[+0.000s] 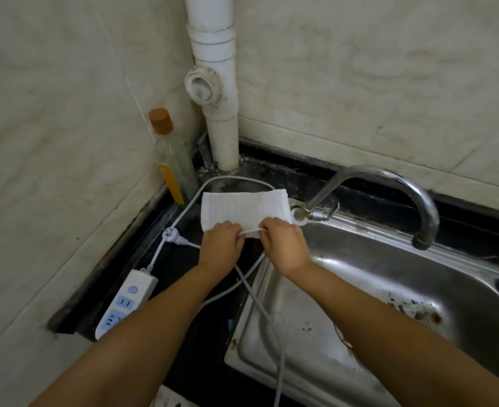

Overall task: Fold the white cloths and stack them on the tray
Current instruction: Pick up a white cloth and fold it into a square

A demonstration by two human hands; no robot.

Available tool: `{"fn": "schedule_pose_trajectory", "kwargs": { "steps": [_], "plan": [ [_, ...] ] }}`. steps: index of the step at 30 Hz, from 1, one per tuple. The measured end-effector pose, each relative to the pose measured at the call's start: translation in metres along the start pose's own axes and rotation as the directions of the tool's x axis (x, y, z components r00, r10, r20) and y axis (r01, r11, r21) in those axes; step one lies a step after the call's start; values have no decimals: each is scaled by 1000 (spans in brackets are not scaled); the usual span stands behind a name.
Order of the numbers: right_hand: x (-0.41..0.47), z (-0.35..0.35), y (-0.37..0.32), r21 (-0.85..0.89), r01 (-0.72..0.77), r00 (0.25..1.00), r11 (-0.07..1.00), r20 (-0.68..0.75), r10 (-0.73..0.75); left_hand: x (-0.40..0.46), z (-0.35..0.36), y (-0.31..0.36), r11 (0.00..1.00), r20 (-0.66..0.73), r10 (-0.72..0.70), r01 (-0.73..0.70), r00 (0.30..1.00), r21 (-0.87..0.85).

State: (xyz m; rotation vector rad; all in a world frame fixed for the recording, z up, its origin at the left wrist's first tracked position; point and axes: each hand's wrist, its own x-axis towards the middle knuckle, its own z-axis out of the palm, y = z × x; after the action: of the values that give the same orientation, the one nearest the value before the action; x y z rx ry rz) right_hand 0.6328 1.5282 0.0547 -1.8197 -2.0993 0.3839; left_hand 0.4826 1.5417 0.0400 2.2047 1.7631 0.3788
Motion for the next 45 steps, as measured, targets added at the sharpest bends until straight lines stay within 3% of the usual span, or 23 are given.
{"fn": "schedule_pose_trajectory", "kwargs": {
  "steps": [9,15,19,23,26,30,35,39,45],
  "plan": [
    [-113,-74,12,146,-74,962,987,-249,109,-52,-65,63,951,-267,125,-192,955,-241],
    [-242,-117,75,134,-265,903,955,-313,295,-116,-55,175,780,-203,162,-251,966,-573],
    [-318,-162,138,176,-419,812,891,-366,454,-142,-36,263,670,-128,205,-235,970,-704],
    [-387,-224,213,395,-508,642,765,-418,642,-152,3,354,633,32,242,-133,970,-763],
    [-429,-275,278,562,-473,535,678,-428,728,-158,38,433,602,104,237,-62,966,-796],
    [-478,-338,359,646,-408,468,646,-460,755,-170,75,541,545,131,218,-9,967,-839],
    [-539,-379,433,693,-355,496,628,-430,754,-194,121,612,525,155,264,-7,952,-851],
    [-590,-352,466,714,-417,581,562,-266,769,-223,164,611,612,275,268,57,923,-789],
    [-656,-274,472,727,-568,606,385,54,793,-283,222,564,731,507,237,191,829,-655]
  ]
}}
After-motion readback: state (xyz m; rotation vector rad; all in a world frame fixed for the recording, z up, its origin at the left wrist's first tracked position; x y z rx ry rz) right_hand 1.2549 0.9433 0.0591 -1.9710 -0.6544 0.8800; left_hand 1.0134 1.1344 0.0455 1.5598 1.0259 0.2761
